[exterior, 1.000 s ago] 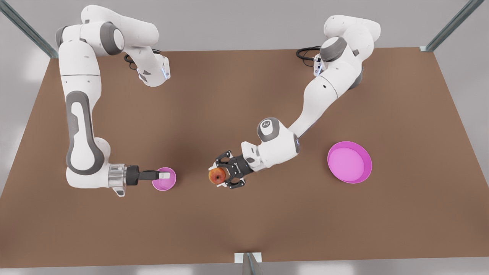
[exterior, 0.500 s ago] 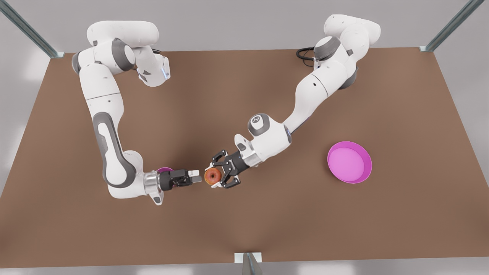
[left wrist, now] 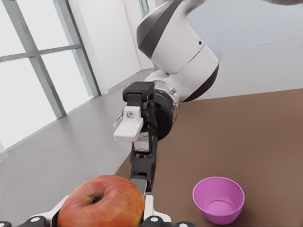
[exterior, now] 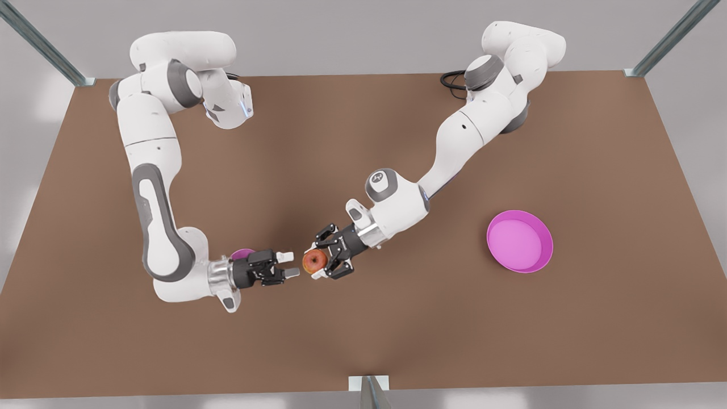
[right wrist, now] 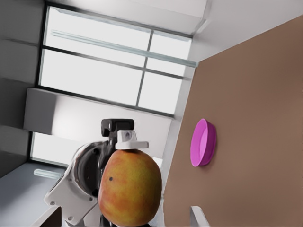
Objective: Use the left arm to pick up the apple from the plate, transfer it to the gripper of the right arm, and then use the right arm to place it into the bowl
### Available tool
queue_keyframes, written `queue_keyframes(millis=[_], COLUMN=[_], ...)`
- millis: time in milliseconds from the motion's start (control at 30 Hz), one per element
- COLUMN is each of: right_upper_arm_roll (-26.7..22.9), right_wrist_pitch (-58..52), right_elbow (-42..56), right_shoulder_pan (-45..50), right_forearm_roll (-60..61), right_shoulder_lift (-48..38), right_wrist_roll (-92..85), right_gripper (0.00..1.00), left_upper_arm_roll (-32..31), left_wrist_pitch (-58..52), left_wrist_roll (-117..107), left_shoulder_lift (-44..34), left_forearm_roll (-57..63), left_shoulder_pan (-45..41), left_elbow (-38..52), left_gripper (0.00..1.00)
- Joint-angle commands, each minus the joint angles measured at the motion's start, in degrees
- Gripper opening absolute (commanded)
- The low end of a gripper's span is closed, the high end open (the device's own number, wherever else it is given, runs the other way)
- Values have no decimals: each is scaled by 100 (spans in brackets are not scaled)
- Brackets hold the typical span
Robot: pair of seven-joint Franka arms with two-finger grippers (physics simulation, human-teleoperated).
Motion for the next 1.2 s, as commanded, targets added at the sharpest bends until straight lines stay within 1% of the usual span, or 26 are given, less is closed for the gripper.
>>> queue_keyframes(millis=[0,133,300,433,467,500,533,567,667,700,733,767,800,933,1067,1167], right_upper_arm_roll=[3,47,47,47,47,47,47,47,47,47,47,47,47,39,39,39], right_wrist_pitch=[226,287,683,797,841,841,841,841,841,841,841,841,832,832,823,815], right_elbow=[114,88,79,79,88,79,79,88,88,88,88,88,88,88,88,79], right_shoulder_pan=[80,203,467,581,599,599,599,599,599,599,599,599,573,590,564,555], right_forearm_roll=[9,9,70,202,202,193,193,193,193,193,193,193,167,167,149,140], right_shoulder_lift=[79,44,53,35,35,35,35,26,26,26,26,26,26,26,26,26], right_wrist_roll=[152,372,372,381,372,372,372,381,381,372,381,372,372,372,372,354], right_gripper=[100,100,100,100,92,74,63,55,49,49,49,49,49,49,49,49], left_upper_arm_roll=[2,2,2,2,2,2,2,11,11,11,11,11,11,20,-7,-481], left_wrist_pitch=[-8,-8,-8,-8,-8,-8,-8,-8,-8,-8,-8,-8,-8,-8,1,361], left_wrist_roll=[811,811,811,811,811,811,811,811,811,811,811,741,714,626,617,626], left_shoulder_lift=[-7,2,2,2,2,2,2,2,2,2,2,2,2,-7,-173,-586], left_forearm_roll=[0,0,0,0,0,0,0,0,0,0,0,0,0,-17,-35,-26], left_shoulder_pan=[-11,-19,-19,-37,-37,-37,-37,-37,-37,-46,-46,-55,-46,-19,358,1096], left_elbow=[4,4,4,-5,-5,-5,-5,-5,-5,4,-5,4,-5,-49,-488,-1674], left_gripper=[66,66,66,66,66,66,66,66,66,79,84,98,100,100,100,100])
